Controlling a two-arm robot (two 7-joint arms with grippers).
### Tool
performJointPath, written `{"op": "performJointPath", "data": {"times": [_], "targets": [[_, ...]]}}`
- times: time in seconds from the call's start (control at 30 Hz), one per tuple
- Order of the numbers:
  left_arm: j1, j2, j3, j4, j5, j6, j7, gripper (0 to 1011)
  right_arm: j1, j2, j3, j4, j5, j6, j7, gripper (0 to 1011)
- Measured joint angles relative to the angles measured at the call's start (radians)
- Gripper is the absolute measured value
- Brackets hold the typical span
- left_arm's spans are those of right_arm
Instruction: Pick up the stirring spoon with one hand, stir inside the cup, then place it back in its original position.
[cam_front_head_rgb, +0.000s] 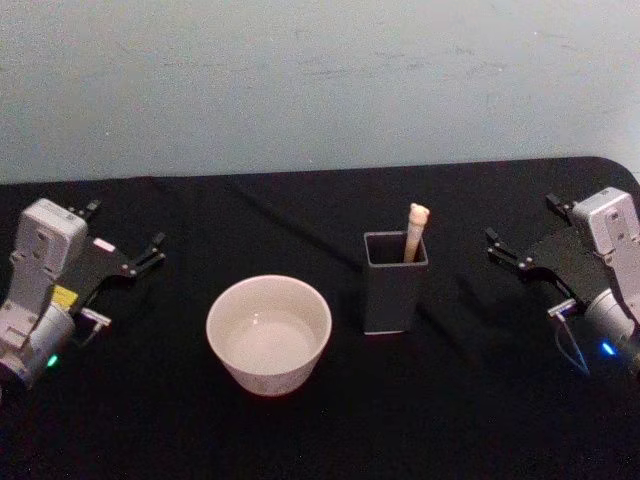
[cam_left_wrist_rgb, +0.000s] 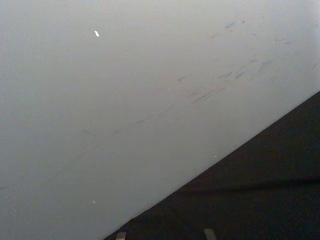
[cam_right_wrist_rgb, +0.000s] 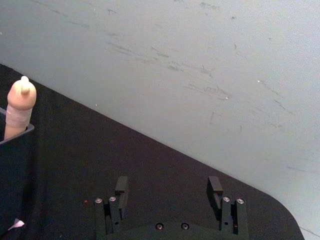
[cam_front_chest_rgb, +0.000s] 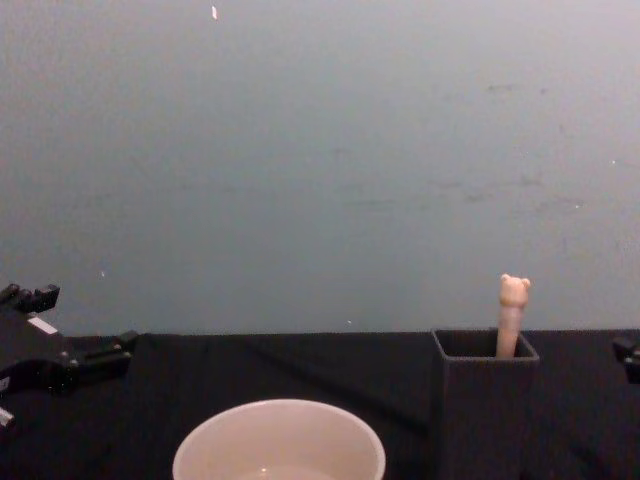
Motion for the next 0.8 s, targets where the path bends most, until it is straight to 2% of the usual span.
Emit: {"op": "performJointPath", "data": {"times": [0.8], "targets": [[0.000, 0.000, 0.000, 0.000, 0.000, 0.000, 0.000, 1001, 0.000, 0.000, 0.000, 0.000, 0.000, 0.000, 0.000, 1003]]}}
